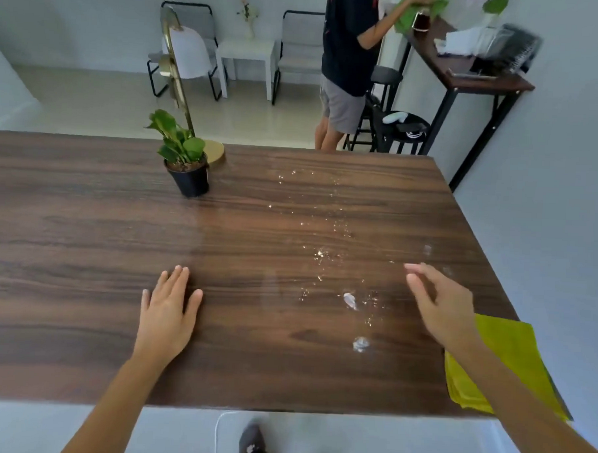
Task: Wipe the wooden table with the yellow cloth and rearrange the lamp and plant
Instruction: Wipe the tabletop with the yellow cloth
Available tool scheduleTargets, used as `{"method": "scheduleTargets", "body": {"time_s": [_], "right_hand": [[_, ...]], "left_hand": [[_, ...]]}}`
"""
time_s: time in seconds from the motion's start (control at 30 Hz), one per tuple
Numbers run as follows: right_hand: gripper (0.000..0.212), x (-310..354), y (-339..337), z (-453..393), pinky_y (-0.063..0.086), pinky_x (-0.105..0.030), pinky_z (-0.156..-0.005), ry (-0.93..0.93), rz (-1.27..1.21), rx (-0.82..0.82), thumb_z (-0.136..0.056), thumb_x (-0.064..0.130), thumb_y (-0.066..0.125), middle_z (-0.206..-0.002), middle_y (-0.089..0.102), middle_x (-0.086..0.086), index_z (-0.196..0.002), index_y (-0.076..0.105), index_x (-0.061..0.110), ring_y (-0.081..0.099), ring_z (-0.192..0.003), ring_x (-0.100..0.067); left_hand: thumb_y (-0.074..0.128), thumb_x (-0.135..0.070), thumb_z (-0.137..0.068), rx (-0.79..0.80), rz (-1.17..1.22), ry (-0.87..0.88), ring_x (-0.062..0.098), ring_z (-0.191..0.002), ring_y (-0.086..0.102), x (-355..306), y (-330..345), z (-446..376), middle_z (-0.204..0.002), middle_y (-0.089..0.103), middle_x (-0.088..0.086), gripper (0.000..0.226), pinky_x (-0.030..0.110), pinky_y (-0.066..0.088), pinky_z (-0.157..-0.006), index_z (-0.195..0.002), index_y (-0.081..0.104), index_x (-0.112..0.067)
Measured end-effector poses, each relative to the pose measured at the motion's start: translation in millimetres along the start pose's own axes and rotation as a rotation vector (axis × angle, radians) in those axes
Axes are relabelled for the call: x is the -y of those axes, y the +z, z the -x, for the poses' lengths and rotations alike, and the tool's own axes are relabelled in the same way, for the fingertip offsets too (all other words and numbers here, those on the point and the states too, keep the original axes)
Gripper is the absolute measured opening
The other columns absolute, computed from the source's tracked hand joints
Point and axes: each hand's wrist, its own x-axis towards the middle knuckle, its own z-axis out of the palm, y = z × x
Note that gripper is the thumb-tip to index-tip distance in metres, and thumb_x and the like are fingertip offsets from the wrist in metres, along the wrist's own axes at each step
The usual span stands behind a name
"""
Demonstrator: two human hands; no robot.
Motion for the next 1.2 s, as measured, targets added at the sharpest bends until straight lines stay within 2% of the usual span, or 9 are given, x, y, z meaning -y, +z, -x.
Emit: {"method": "scheduleTargets", "body": {"time_s": [0.1, 0.23, 0.43, 0.6, 0.73, 0.9, 1.03, 1.1, 1.2], "right_hand": [[0.058, -66, -43, 48, 0.027, -0.057, -0.112, 0.191, 0.321, 0.052, -0.092, 0.057, 0.039, -0.147, 0.049, -0.008, -0.138, 0.052, 0.024, 0.031, -0.143, -0.034], [0.078, -103, -41, 74, 0.027, -0.072, -0.102, 0.182, 0.765, 0.257, -0.085, 0.074, 0.014, -0.156, 0.032, -0.017, -0.152, 0.025, 0.036, 0.032, -0.136, -0.047], [0.085, -36, 37, -10, 0.005, -0.071, -0.111, 0.309, 0.627, 0.248, -0.078, 0.086, 0.003, -0.164, 0.003, -0.014, -0.152, 0.006, 0.045, 0.002, -0.148, -0.043], [0.085, 75, 158, -18, -0.009, -0.067, -0.112, 0.007, 0.543, 0.453, -0.079, 0.086, 0.015, -0.164, -0.006, -0.014, -0.152, 0.006, 0.044, -0.008, -0.148, -0.042], [0.073, 64, 132, 54, 0.004, -0.063, -0.116, -0.250, 0.505, 0.456, -0.084, 0.080, 0.025, -0.164, 0.007, -0.006, -0.150, 0.016, 0.049, 0.004, -0.150, -0.034], [0.077, -53, 2, 73, 0.019, -0.062, -0.114, 0.087, 0.700, 0.296, -0.079, 0.085, 0.004, -0.163, 0.018, -0.003, -0.149, 0.010, 0.053, 0.022, -0.146, -0.034], [0.093, -52, 15, -1, 0.010, -0.071, -0.111, 0.430, 0.648, 0.137, -0.071, 0.092, 0.002, -0.162, 0.011, -0.015, -0.151, 0.012, 0.046, 0.010, -0.146, -0.044], [0.094, -15, 62, -36, 0.002, -0.071, -0.111, 0.425, 0.574, 0.164, -0.072, 0.091, 0.004, -0.163, 0.002, -0.017, -0.152, 0.010, 0.043, 0.000, -0.147, -0.045], [0.086, 57, 148, -27, -0.004, -0.068, -0.113, 0.150, 0.566, 0.330, -0.078, 0.087, 0.014, -0.164, -0.001, -0.015, -0.152, 0.009, 0.044, -0.002, -0.148, -0.044]], "left_hand": [[0.035, -0.040, -0.097, -0.002, -0.137, 0.004, 0.024, -0.146, 0.013, -2, 6, 6, -0.157, 0.024, 0.003, 0.056, 0.051, 0.011, -0.116, -0.146, 0.031, -0.013], [0.032, -0.041, -0.098, 0.015, -0.173, -0.015, 0.025, -0.147, 0.010, -7, 7, 5, -0.158, 0.020, 0.003, 0.057, 0.052, 0.009, -0.116, -0.147, 0.027, -0.014], [0.027, -0.042, -0.098, 0.034, -0.206, -0.009, 0.024, -0.147, 0.008, -8, 6, 4, -0.159, 0.016, 0.003, 0.057, 0.052, 0.009, -0.116, -0.148, 0.023, -0.014], [0.024, -0.044, -0.098, 0.053, -0.214, -0.008, 0.022, -0.147, 0.005, -5, 6, 4, -0.159, 0.014, 0.000, 0.058, 0.050, 0.006, -0.117, -0.149, 0.019, -0.016], [0.021, -0.046, -0.098, 0.052, -0.215, 0.004, 0.021, -0.147, 0.005, -2, 6, 5, -0.160, 0.013, 0.000, 0.060, 0.050, 0.008, -0.118, -0.150, 0.017, -0.017], [0.020, -0.046, -0.098, 0.054, -0.198, 0.012, 0.022, -0.147, 0.004, -5, 7, 5, -0.160, 0.012, 0.001, 0.060, 0.051, 0.007, -0.118, -0.150, 0.017, -0.016], [0.020, -0.045, -0.098, 0.046, -0.196, 0.009, 0.023, -0.147, 0.005, -7, 7, 4, -0.160, 0.013, 0.001, 0.060, 0.052, 0.007, -0.117, -0.150, 0.018, -0.015], [0.020, -0.045, -0.098, 0.047, -0.199, 0.008, 0.023, -0.147, 0.004, -6, 6, 4, -0.160, 0.013, 0.001, 0.060, 0.052, 0.007, -0.117, -0.150, 0.018, -0.015], [0.020, -0.044, -0.098, 0.068, -0.205, 0.000, 0.022, -0.147, 0.003, -6, 6, 4, -0.160, 0.011, 0.000, 0.059, 0.051, 0.006, -0.117, -0.150, 0.016, -0.016]]}}
